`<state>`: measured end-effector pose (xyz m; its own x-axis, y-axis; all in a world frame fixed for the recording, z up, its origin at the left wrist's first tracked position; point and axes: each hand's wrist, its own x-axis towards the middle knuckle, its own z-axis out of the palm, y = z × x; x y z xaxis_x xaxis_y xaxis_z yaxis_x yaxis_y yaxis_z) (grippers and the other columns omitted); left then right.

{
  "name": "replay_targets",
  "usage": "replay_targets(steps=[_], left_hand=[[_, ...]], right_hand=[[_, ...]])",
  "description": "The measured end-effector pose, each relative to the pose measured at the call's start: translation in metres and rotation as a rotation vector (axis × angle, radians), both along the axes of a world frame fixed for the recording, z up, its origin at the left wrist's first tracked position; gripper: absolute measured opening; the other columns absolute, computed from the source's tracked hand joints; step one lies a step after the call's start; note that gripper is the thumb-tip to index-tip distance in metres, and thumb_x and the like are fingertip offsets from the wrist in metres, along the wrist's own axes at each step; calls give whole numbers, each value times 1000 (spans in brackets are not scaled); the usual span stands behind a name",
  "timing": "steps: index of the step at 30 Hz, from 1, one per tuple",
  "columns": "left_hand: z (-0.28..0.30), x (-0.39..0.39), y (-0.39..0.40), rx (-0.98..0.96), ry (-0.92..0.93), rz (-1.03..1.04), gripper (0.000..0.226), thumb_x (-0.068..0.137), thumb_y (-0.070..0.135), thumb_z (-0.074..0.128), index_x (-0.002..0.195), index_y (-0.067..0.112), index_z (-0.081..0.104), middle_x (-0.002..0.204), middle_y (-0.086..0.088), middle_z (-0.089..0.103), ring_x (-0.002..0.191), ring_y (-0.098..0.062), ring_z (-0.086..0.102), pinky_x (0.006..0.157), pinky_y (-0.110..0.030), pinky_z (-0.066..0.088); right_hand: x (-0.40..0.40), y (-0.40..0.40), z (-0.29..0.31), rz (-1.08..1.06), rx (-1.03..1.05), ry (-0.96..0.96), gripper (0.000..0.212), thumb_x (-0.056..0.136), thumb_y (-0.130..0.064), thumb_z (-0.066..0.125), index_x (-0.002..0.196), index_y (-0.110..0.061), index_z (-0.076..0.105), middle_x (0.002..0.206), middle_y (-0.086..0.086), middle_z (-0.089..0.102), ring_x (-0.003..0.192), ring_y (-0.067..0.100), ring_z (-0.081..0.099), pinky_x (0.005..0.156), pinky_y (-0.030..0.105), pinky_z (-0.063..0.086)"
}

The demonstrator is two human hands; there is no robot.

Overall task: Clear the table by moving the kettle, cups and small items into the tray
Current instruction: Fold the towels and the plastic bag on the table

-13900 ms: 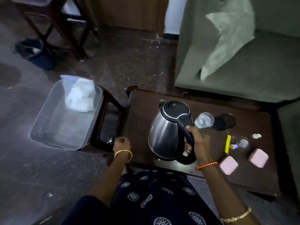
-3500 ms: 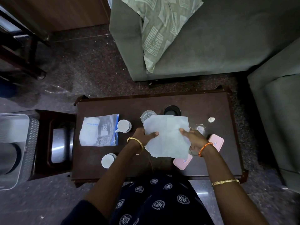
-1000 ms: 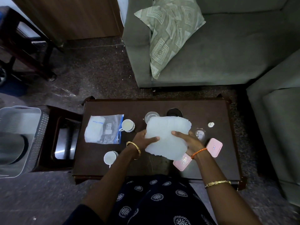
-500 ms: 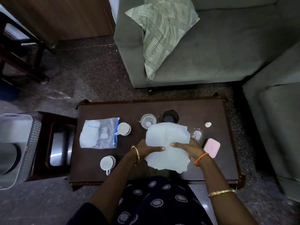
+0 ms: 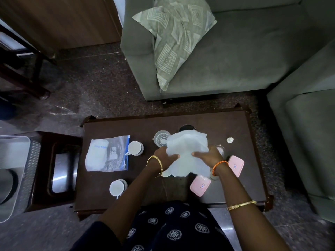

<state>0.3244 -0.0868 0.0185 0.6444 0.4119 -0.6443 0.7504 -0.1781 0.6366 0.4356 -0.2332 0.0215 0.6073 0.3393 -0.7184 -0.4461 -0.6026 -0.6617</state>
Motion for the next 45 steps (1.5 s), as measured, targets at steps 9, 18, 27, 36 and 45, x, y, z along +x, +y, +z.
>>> replay_targets(steps=[9, 18, 27, 36, 45], left_hand=[[-7, 73, -4, 412, -170, 170, 29, 84, 21, 63, 91, -7, 64, 97, -24, 65, 92, -37, 60, 72, -31, 37], [-44, 99, -7, 345, -164, 301, 20, 83, 7, 62, 93, -10, 62, 96, -28, 66, 92, -40, 61, 76, -38, 45], [-78, 98, -4, 287, 6, 144, 33, 82, 11, 61, 112, -1, 57, 111, -19, 63, 104, -33, 58, 87, -32, 42], [-78, 87, -3, 369, -41, 217, 29, 83, 25, 59, 109, 14, 61, 107, -8, 67, 103, -28, 59, 86, -43, 51], [-71, 91, -2, 352, 40, 93, 31, 87, 24, 54, 116, 15, 57, 116, -9, 65, 107, -30, 60, 87, -42, 52]], right_hand=[[35, 51, -26, -142, -233, -425, 35, 83, -18, 67, 106, 8, 62, 111, 28, 64, 106, 40, 59, 88, 40, 47], [38, 72, -68, -157, -255, -546, 23, 88, -12, 60, 101, 5, 67, 101, 25, 69, 96, 37, 64, 61, 15, 27], [34, 66, -104, -20, -258, -653, 24, 80, -15, 64, 93, 4, 68, 99, 22, 66, 101, 37, 56, 85, 34, 41], [36, 58, -101, -207, -208, -698, 14, 75, -10, 69, 88, -5, 72, 92, 17, 69, 90, 37, 57, 81, 37, 44], [30, 58, -91, -178, -195, -673, 24, 75, -14, 68, 97, -3, 70, 100, 19, 66, 99, 34, 55, 84, 35, 44]])
